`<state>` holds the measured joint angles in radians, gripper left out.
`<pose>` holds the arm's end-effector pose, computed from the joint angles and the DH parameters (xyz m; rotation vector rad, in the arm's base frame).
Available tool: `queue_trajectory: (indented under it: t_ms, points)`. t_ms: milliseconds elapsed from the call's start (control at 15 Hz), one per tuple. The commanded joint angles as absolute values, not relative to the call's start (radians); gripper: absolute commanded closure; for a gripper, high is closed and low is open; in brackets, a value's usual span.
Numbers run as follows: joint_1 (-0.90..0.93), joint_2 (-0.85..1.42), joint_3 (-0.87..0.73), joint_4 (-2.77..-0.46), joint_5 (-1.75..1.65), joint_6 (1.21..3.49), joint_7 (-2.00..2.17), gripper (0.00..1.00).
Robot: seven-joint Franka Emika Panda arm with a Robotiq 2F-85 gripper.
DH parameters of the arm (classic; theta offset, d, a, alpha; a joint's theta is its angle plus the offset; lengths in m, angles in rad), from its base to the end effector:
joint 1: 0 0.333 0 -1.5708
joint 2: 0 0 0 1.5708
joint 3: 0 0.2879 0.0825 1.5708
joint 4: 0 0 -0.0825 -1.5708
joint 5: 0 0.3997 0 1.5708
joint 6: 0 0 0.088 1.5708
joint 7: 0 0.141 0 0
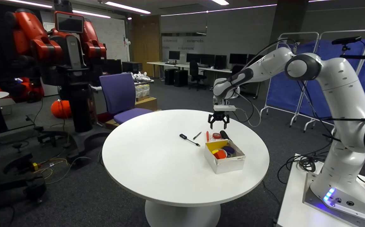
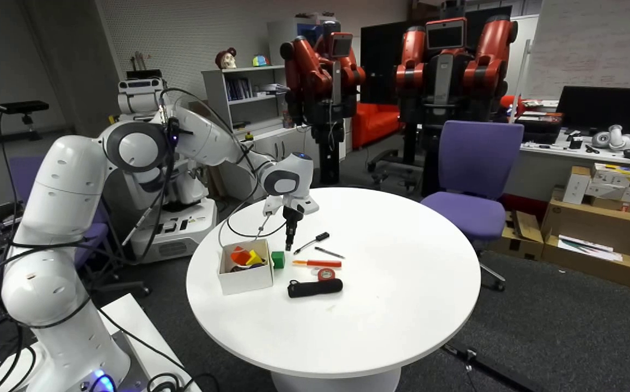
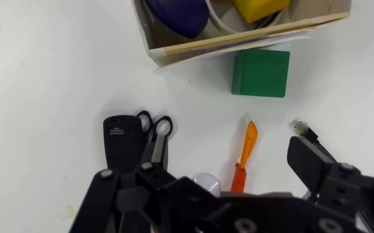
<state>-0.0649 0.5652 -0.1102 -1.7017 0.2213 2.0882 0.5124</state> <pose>0.6400 -0.0931 0.1870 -2.7957 1.1854 0.2899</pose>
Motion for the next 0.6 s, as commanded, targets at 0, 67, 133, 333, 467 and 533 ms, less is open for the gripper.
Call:
queue_trajectory:
  t_ms: [0, 67, 133, 333, 467, 533]
  points:
    - [-0.073, 0.597, -0.096, -1.676, 0.286, 2.129, 0.516, 0.0]
    - [-0.073, 0.607, -0.096, -1.671, 0.302, 2.138, 0.526, 0.0]
    - [-0.072, 0.619, -0.096, -1.665, 0.315, 2.154, 0.535, 0.0]
    - [-0.073, 0.655, -0.091, -1.654, 0.346, 2.197, 0.532, 0.0]
    - [-0.073, 0.676, -0.091, -1.649, 0.352, 2.205, 0.525, 0.0]
    - [-0.073, 0.686, -0.089, -1.642, 0.351, 2.201, 0.521, 0.0]
